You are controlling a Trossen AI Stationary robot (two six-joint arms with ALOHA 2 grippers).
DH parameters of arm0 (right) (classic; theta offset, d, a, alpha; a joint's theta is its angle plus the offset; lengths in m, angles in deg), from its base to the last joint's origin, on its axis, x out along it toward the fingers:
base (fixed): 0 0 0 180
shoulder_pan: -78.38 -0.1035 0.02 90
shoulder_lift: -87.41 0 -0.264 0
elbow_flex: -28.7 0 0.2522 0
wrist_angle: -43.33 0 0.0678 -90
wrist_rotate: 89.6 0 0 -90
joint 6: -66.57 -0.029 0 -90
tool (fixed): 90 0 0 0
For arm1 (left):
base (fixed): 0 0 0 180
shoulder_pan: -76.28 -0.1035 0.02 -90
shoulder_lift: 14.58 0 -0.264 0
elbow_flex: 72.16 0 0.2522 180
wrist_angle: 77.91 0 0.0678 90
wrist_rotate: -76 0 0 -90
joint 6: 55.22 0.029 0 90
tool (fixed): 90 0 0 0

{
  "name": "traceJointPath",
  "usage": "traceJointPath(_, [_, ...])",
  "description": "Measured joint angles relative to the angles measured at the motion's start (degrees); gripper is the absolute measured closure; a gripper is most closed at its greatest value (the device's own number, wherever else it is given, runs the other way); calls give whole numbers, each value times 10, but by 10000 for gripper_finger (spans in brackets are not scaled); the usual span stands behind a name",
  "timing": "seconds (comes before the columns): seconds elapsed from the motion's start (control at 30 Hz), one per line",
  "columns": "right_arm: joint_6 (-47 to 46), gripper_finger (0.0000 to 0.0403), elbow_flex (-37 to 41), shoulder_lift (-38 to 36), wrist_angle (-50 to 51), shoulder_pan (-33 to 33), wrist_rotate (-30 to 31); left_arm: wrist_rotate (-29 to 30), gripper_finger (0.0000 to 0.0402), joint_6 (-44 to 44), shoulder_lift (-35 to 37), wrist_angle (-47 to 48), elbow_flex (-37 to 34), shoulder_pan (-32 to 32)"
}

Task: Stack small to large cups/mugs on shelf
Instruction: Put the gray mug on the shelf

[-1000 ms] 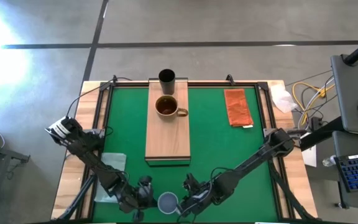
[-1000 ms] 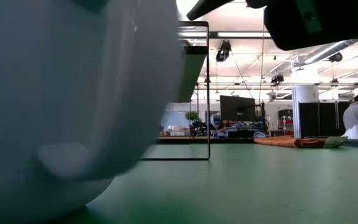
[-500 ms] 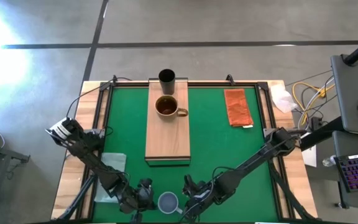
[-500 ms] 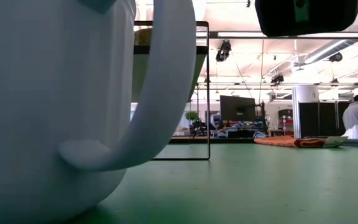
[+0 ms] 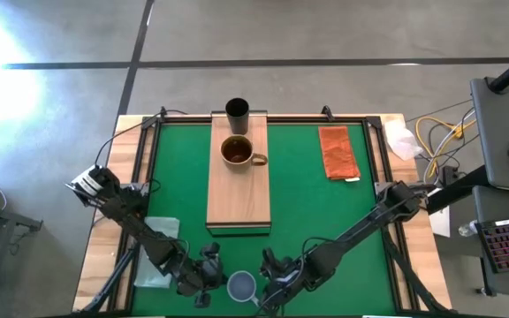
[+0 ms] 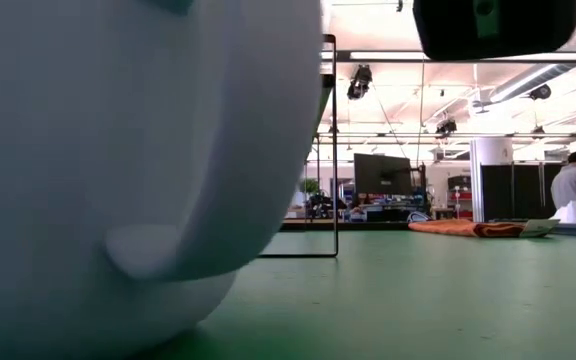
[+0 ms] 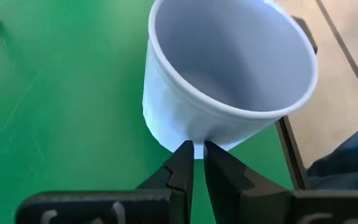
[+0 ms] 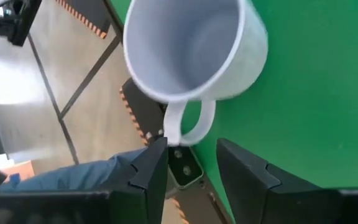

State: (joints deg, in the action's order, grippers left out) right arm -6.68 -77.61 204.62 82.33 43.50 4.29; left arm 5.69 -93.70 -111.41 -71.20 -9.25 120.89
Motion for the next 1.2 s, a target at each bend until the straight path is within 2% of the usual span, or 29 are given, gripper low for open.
traceJointPath(0.1, [0, 277, 0, 0, 0, 5, 21, -1, 379, -1, 0, -10, 0, 0])
traceJointPath(0.47, [13, 278, 0, 19, -4, 24, 12, -3, 379, -2, 0, -51, 0, 1])
traceJointPath(0.83, [45, 279, 0, 27, 0, 38, 6, -43, 379, -3, 0, -55, 1, 5])
traceJointPath(1.2, [79, 352, 0, 24, -1, 52, 5, -44, 379, -17, 0, -43, 1, 11])
